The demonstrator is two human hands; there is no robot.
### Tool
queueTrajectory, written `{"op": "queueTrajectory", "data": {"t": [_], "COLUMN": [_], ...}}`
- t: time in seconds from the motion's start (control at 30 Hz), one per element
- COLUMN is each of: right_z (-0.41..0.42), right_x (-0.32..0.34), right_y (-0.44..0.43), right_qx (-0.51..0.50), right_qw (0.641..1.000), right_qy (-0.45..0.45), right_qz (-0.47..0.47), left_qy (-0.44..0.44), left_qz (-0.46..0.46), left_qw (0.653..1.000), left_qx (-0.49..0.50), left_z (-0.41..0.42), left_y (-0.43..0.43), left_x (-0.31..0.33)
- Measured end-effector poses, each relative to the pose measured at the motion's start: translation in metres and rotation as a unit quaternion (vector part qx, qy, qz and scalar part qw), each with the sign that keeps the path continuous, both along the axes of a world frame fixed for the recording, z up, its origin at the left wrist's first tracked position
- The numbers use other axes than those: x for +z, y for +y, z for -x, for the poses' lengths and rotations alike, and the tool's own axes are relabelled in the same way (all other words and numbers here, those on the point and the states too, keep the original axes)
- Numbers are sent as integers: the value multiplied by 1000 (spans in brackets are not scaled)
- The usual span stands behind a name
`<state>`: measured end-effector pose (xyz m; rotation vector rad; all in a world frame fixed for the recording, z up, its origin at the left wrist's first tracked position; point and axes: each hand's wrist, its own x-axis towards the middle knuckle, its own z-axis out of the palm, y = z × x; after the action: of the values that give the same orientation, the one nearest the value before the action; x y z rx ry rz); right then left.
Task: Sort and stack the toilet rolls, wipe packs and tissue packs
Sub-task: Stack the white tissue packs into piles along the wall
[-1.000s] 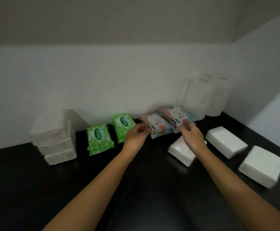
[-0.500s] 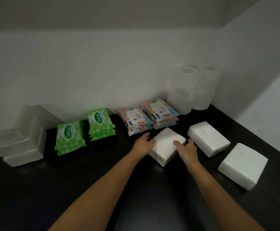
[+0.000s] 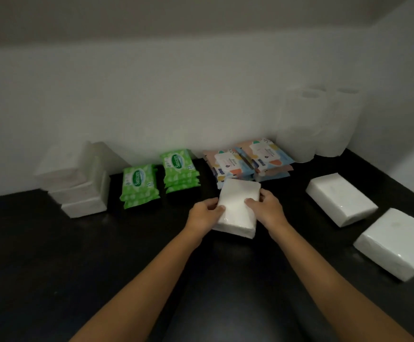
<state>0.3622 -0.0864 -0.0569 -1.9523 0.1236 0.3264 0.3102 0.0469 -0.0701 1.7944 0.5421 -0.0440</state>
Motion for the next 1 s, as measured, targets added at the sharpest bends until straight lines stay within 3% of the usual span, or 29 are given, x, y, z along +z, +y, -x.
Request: {"op": "queueTrajectory", "data": {"t": [0.33,0.67,1.0], "right_z": [80,176,193], "right_x": [13,-8,-9], "right_y": [122,264,367], "right_qx": [119,154,181], "right_qw": [991,987,983], "right_qy": [-59,-26,-15], "right_qz": [28,-28,-19], "left_qy": [-21,12,24], "left_qz": [36,14,16], "left_qw": [993,982,982], "left_qx": [108,186,184], "left_z": [110,226,250], "left_y": [112,242,325], "left_x": [9,12,14]}}
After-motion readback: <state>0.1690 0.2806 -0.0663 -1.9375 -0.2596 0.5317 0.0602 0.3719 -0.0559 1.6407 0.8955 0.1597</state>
